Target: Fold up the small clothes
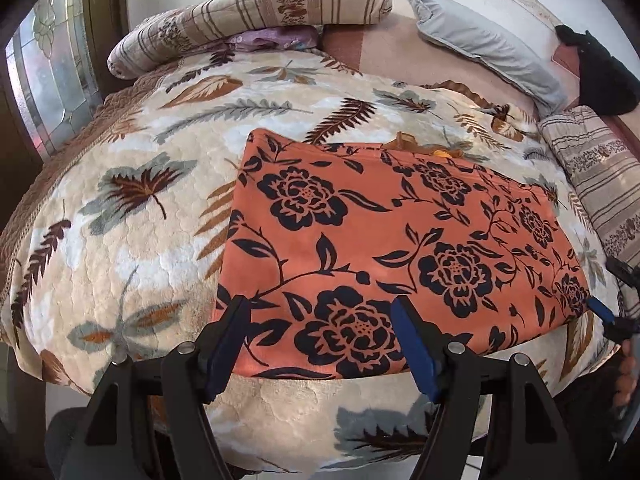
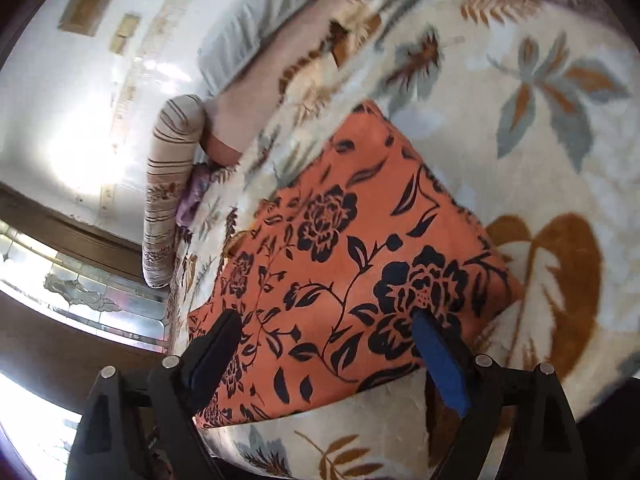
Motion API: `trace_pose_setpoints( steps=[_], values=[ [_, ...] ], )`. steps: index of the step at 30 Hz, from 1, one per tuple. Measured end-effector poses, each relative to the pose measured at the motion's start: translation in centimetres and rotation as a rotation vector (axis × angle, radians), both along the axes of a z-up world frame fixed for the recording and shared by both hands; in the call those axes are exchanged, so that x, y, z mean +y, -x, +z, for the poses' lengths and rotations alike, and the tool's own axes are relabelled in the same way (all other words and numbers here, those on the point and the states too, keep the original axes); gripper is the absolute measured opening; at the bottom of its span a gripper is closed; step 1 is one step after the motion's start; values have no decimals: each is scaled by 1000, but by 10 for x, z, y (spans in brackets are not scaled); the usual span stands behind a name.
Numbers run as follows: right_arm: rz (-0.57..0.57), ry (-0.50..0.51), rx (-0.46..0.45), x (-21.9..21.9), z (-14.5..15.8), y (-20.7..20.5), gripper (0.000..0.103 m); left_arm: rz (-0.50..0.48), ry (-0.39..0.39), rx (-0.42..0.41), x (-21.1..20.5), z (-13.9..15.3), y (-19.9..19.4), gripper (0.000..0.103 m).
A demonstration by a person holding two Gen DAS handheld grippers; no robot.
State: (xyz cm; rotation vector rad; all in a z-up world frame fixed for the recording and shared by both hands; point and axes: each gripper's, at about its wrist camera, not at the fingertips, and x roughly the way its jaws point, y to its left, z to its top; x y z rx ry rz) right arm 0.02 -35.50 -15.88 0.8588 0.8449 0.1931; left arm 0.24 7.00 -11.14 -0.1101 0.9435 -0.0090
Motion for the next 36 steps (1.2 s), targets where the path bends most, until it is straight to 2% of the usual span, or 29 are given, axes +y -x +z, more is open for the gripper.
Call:
trace_pose_setpoints(
  steps=[2, 7, 13, 16, 18, 19, 20, 23, 26, 27, 28, 29, 33, 34, 36],
  values=[
    [-21, -32, 2, -6, -3, 17, 89, -4, 16, 10, -2, -3, -2, 73],
    [-87, -128, 143, -22, -40, 30, 89, -25, 11, 10, -17, -6, -7, 73],
    [-124, -220, 145, -39, -55, 9, 90, -57, 6, 19, -40, -13, -20, 73],
    [-163, -192, 108, -43, -48, 3, 88, -69, -8, 30, -50, -17, -25, 73],
    [-172, -186, 94, -43, -47, -5, 74, -78, -17, 31, -56, -18, -26, 73],
    [-170, -179, 105, -43, -49, -8, 54, -81, -20, 28, -58, -17, -27, 73],
    [-175, -180, 127, -43, -54, -12, 45, -86, -23, 27, -60, -17, -28, 73],
    [-171, -178, 136, -43, -59, -20, 46, -101, -31, 15, -66, -15, -30, 73],
    [-157, -184, 117, -42, -57, -22, 53, -113, -35, 19, -72, -18, -35, 73],
    [-140, -171, 109, -40, -55, -25, 50, -115, -39, 26, -74, -20, -37, 73],
    [-110, -147, 91, -36, -51, -28, 16, -115, -42, 34, -76, -21, -40, 73],
    [-92, -111, 81, -33, -44, -28, 9, -113, -47, 37, -78, -22, -42, 73],
    [-85, 66, -1, -22, -1, -15, 8, -99, -42, -13, -80, -15, -43, 73],
    [-85, 94, 1, -20, 0, -13, 8, -94, -41, -21, -79, -15, -44, 73],
    [-58, 158, 90, -16, -21, -21, 13, -84, -60, 14, -82, -25, -52, 73]
  ],
)
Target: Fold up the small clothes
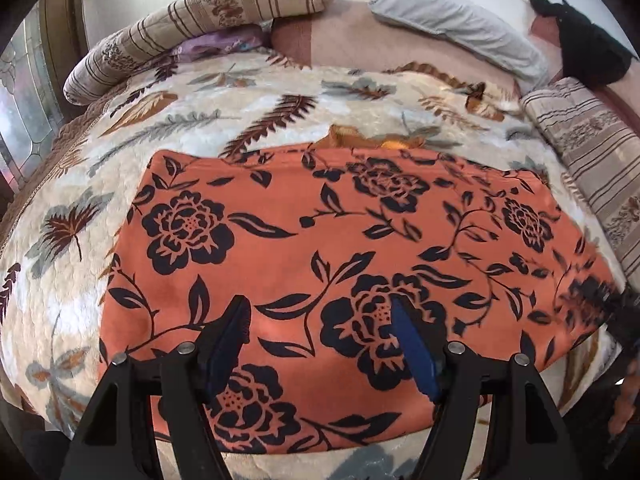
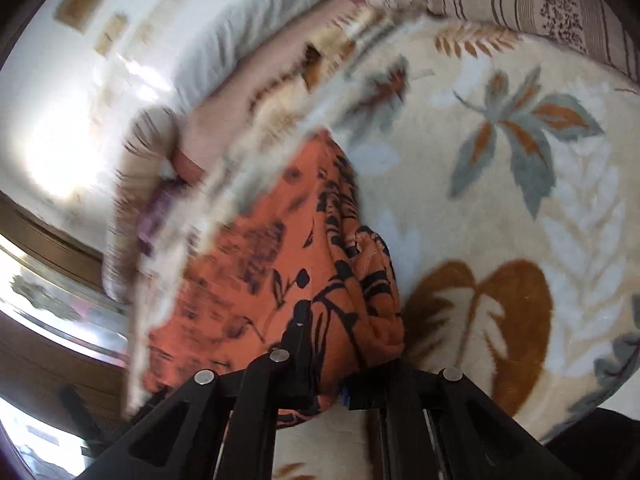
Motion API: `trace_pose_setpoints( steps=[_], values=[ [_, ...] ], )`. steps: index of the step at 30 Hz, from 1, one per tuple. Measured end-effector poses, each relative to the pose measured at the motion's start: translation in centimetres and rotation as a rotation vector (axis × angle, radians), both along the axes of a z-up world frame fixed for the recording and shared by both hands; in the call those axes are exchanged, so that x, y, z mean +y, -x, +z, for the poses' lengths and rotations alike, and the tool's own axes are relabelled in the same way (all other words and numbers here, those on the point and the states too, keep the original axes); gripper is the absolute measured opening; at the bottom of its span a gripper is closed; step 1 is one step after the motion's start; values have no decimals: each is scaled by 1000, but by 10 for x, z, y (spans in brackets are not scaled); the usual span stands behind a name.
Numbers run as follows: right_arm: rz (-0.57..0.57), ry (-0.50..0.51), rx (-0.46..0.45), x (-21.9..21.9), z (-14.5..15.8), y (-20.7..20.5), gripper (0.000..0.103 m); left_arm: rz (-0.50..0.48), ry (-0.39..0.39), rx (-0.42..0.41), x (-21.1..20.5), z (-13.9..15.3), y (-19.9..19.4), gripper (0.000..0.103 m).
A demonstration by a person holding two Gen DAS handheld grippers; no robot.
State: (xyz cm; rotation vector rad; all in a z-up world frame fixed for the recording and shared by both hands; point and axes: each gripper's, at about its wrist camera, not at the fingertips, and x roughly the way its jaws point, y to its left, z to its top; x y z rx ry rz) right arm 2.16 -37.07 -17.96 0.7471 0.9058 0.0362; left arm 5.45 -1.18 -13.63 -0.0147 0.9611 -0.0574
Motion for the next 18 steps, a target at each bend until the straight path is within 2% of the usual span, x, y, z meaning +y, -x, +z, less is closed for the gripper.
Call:
trace_pose_setpoints(
  steps=[1, 2, 3, 5, 6, 7, 8, 10, 13, 16, 18],
  values=[
    [21, -37, 97, -1, -23, -8, 15, -1, -15, 37, -2, -8, -5, 73],
    [-6, -139, 83, -10, -34, -4, 16, -7, -36, 68, -3, -16, -10, 73],
    [-45, -232, 54, -22, -35, 3, 19, -16, -56, 53, -5, -18, -10, 76],
    [-84, -283, 27, -41, -25, 15, 37, -29, -80, 37, -7, -17, -8, 77],
    [-93, -277, 10, -49, -18, 19, 41, -33, -79, 37, -7, -18, -9, 78],
    [-99, -262, -1, -57, -13, 22, 61, -35, -72, 35, -5, -19, -8, 78],
    [-106, -248, -16, -65, -7, 22, 73, -35, -67, 33, -4, -19, -8, 79],
    [-80, -248, -59, -79, 1, 12, 73, -35, -64, 22, -3, -20, -7, 79],
    [52, -252, -69, -84, 7, -36, 73, -36, -69, 16, -3, -21, -6, 79],
    [206, -215, -46, -74, 2, -96, 73, -38, -62, 21, -3, -20, -6, 79],
    [267, -183, 20, -65, -9, -131, 73, -43, -60, 21, -3, -20, -6, 79]
  ],
)
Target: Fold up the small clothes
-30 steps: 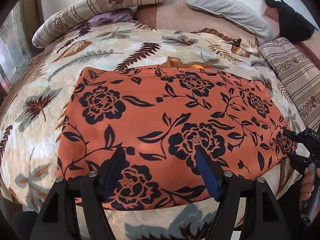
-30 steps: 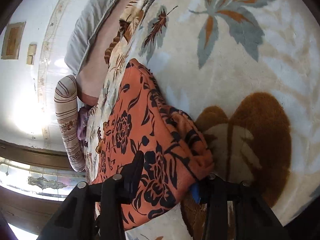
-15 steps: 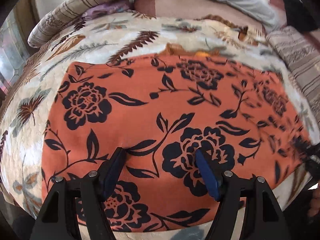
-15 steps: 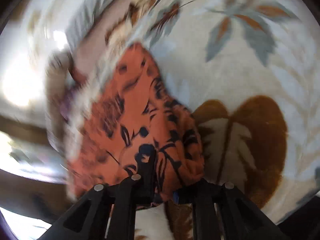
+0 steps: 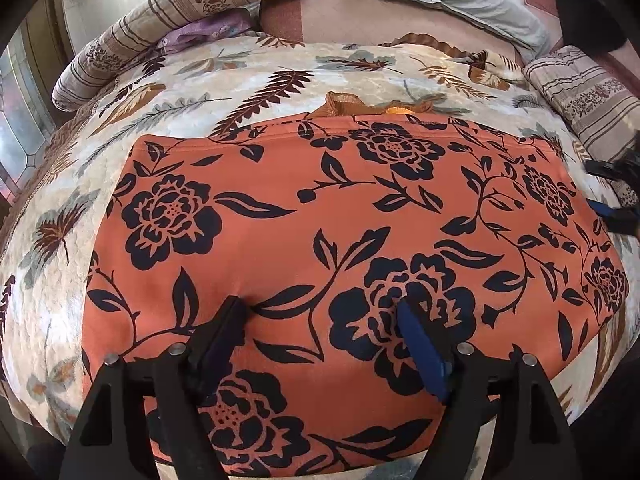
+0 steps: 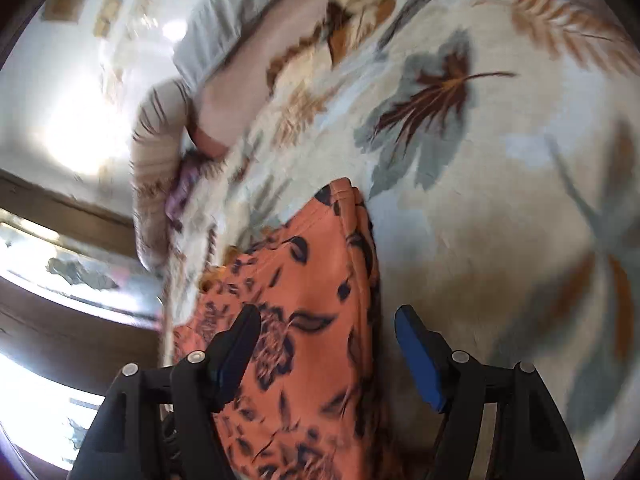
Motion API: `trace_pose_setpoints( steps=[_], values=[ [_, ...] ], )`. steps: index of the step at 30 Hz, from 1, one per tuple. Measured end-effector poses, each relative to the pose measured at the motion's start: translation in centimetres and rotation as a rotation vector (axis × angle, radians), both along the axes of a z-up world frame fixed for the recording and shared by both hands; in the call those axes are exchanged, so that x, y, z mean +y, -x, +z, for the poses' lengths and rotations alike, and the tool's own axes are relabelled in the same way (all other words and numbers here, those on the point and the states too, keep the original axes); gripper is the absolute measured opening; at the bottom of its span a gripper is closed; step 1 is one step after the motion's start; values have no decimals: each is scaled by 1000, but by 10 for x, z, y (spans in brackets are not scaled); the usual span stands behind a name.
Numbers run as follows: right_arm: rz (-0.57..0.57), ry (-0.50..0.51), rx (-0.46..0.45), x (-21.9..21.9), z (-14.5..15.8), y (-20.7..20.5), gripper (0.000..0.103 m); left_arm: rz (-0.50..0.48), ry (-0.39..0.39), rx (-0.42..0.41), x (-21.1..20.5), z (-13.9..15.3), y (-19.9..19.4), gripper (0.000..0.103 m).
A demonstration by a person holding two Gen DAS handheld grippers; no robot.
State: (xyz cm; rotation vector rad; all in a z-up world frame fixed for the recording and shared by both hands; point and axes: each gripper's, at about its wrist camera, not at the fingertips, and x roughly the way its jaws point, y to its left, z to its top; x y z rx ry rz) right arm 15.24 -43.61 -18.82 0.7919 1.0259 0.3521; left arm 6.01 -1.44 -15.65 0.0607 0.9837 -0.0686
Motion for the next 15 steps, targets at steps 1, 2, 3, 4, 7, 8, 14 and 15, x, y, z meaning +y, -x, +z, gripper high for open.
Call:
trace_pose_setpoints(
  steps=[1, 2, 3, 4, 7, 8, 14, 15],
  values=[
    [17, 8, 30, 3, -7, -14, 73, -3, 2, -1, 0, 0, 0, 79],
    [47, -2, 38, 8, -12, -24, 73, -5, 4, -3, 0, -1, 0, 79],
    [71, 4, 35, 14, -13, -30, 70, -7, 7, -6, 0, -1, 1, 80],
    [101, 16, 26, 20, -10, -35, 54, -9, 11, -11, 1, -1, 1, 80],
    [191, 73, 32, 41, -3, -41, 20, -12, 17, -20, 2, -2, 2, 81],
    [180, 109, 12, 44, 6, -40, 18, -14, 20, -23, 3, -2, 2, 82],
    [32, 266, 56, 30, -8, -40, 18, -22, 25, -34, 2, -4, 3, 83],
    [13, 256, 28, 29, -6, -35, 19, -22, 27, -33, 2, -4, 3, 83]
  ],
)
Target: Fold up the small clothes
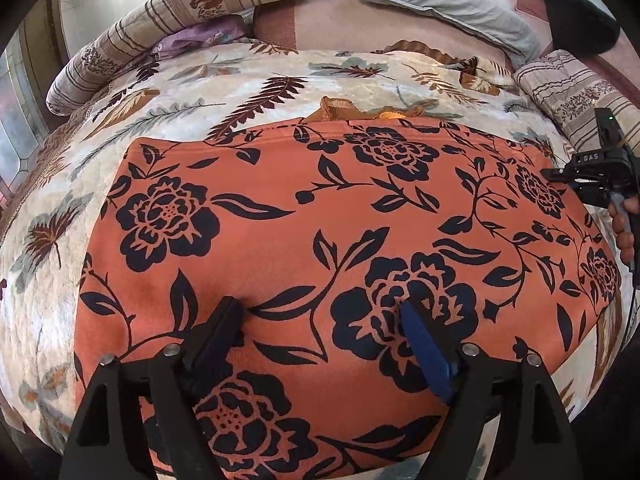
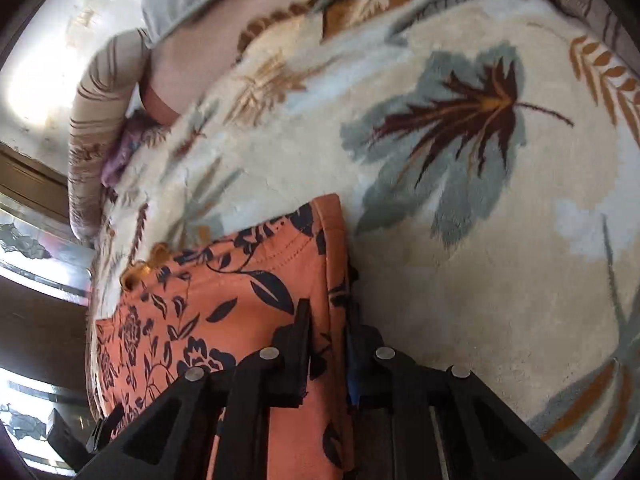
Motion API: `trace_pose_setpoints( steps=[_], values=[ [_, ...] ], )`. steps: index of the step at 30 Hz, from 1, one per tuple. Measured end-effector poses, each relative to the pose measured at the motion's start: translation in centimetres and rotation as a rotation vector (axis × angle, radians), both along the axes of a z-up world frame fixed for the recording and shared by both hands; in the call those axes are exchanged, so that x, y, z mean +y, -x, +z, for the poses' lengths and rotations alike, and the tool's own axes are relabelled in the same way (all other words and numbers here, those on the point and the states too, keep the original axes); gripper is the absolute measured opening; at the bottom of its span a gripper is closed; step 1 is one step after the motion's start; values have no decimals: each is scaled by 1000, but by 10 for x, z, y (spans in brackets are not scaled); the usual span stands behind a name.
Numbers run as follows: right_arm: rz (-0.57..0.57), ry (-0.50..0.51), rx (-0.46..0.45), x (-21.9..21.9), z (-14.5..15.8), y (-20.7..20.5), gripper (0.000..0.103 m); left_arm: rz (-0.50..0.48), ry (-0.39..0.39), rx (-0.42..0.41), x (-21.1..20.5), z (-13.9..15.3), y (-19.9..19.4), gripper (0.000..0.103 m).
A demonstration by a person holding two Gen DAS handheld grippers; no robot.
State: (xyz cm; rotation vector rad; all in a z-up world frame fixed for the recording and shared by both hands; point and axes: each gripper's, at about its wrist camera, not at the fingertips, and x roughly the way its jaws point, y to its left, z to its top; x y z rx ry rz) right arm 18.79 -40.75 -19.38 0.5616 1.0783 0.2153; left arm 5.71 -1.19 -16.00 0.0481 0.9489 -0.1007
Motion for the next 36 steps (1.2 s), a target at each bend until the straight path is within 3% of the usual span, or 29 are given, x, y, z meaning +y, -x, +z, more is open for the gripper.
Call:
trace_pose_setpoints(
  steps=[2, 4, 7, 11, 13, 15, 16, 17, 19, 21, 23, 24, 25, 27, 28, 31, 34, 36],
  values=[
    [-52, -3, 8, -6, 8, 8, 44, 0, 6, 8, 1, 1, -1, 83],
    [-114, 62, -8, -11, 22, 21, 64, -3, 18, 23, 4, 5, -2, 83],
    [-127, 92, -126, 0, 62, 49, 64, 48, 58, -8, 18, 23, 4, 83],
    [-15, -86, -207, 37, 89, 87, 75, 141, 67, -93, 51, 45, 28, 83],
    [35, -157, -193, 50, 80, 100, 75, 218, 61, -52, 76, 36, 36, 83],
    [35, -163, -134, 55, 54, 106, 76, 290, 31, 101, 95, 8, 32, 83],
    [3, -136, -70, 54, 37, 105, 76, 305, 39, 133, 102, 0, 32, 84],
    [-27, -139, -10, 49, 21, 105, 75, 311, 86, 117, 108, 1, 37, 84],
    [-71, -181, -65, 40, 27, 115, 75, 336, 119, 92, 116, 12, 46, 83],
    [-75, -205, -105, 37, 43, 123, 75, 328, 94, 41, 116, 19, 53, 83],
    [-52, -219, -152, 36, 54, 132, 81, 330, 40, 95, 118, 7, 48, 83],
    [-45, -217, -152, 36, 52, 134, 85, 336, 62, 140, 123, -3, 45, 84],
    [-47, -204, -125, 39, 43, 134, 89, 355, 106, 132, 128, -4, 46, 84],
    [-63, -161, -5, 47, 14, 129, 88, 372, 101, 126, 131, 4, 51, 84],
    [-65, -167, -41, 46, 15, 132, 88, 375, 89, 100, 131, 11, 53, 84],
    [-59, -184, -74, 45, 31, 133, 88, 378, 54, -3, 132, 34, 58, 84],
    [-31, -204, -117, 45, 50, 123, 88, 359, 59, -25, 134, 43, 46, 84],
    [-30, -207, -124, 44, 57, 108, 88, 353, 37, 3, 134, 36, 36, 84]
  ],
)
